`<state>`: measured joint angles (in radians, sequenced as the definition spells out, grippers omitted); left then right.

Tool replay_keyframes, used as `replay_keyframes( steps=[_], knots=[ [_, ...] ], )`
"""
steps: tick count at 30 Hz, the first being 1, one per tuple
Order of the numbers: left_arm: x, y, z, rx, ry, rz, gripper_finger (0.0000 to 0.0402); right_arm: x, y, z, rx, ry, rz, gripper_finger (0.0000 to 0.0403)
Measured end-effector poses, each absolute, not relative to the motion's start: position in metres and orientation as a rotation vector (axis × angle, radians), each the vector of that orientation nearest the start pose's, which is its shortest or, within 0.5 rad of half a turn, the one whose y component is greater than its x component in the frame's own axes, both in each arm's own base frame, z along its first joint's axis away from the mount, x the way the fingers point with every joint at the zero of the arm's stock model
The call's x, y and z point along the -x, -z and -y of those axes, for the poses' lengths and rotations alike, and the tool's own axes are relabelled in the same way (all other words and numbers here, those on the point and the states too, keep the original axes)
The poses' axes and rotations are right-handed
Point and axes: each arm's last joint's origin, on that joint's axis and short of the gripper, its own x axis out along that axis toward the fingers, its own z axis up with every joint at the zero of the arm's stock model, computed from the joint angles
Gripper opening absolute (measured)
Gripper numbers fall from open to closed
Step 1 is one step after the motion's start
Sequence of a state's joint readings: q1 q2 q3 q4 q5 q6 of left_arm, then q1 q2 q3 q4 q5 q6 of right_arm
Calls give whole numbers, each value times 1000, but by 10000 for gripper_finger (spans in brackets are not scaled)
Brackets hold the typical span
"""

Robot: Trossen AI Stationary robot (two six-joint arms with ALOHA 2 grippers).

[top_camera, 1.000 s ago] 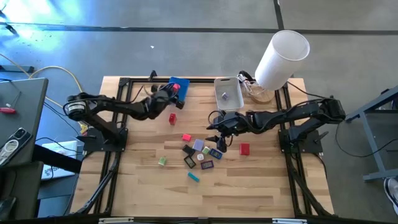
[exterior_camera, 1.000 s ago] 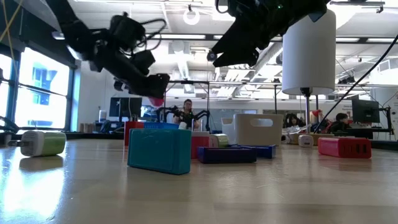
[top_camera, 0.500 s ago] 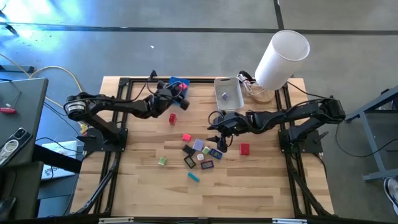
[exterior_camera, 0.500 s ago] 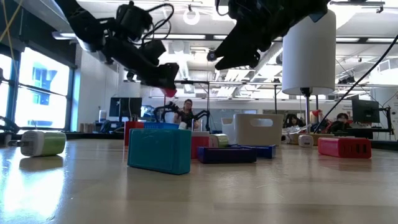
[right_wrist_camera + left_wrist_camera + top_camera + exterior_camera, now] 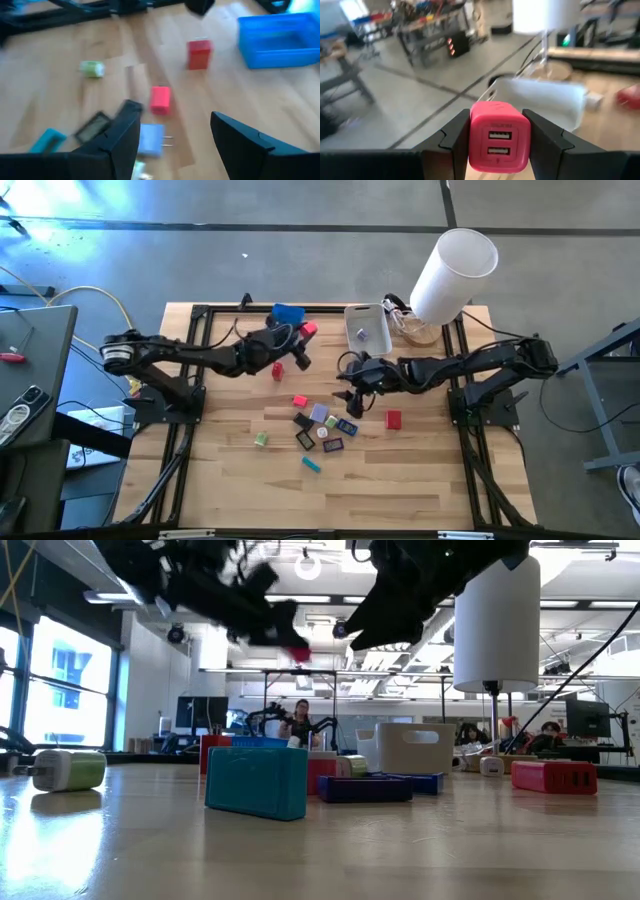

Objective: Pick & Place Office items
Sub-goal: Put the right pink charger adapter into the white bin

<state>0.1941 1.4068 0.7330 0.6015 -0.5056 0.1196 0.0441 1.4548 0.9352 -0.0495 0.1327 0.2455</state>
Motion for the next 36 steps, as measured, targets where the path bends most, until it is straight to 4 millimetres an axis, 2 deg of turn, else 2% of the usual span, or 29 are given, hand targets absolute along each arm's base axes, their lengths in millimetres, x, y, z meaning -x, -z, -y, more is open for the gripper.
replay_keyframes(
  steps=[3,7,15,22,28,36],
  knots=[
    [-285,-269,-50,-174,-626,-60,145,-314,-243,-14,-232,62,-570,231],
    [-278,-282,-20,-340,-506,-72,145,-315,-243,-17,-257,-16,-571,231],
    [-273,-276,27,-607,-304,-178,145,-315,-244,-16,-272,1,-562,231],
    [-266,-278,65,-713,-182,-128,155,-317,-252,-18,-299,-64,-490,231],
    [-263,-281,76,-719,-152,-87,146,-323,-265,-18,-299,-89,-350,231],
    [-262,-284,80,-746,-149,-57,149,-325,-279,-22,-369,-255,-228,231]
  ],
)
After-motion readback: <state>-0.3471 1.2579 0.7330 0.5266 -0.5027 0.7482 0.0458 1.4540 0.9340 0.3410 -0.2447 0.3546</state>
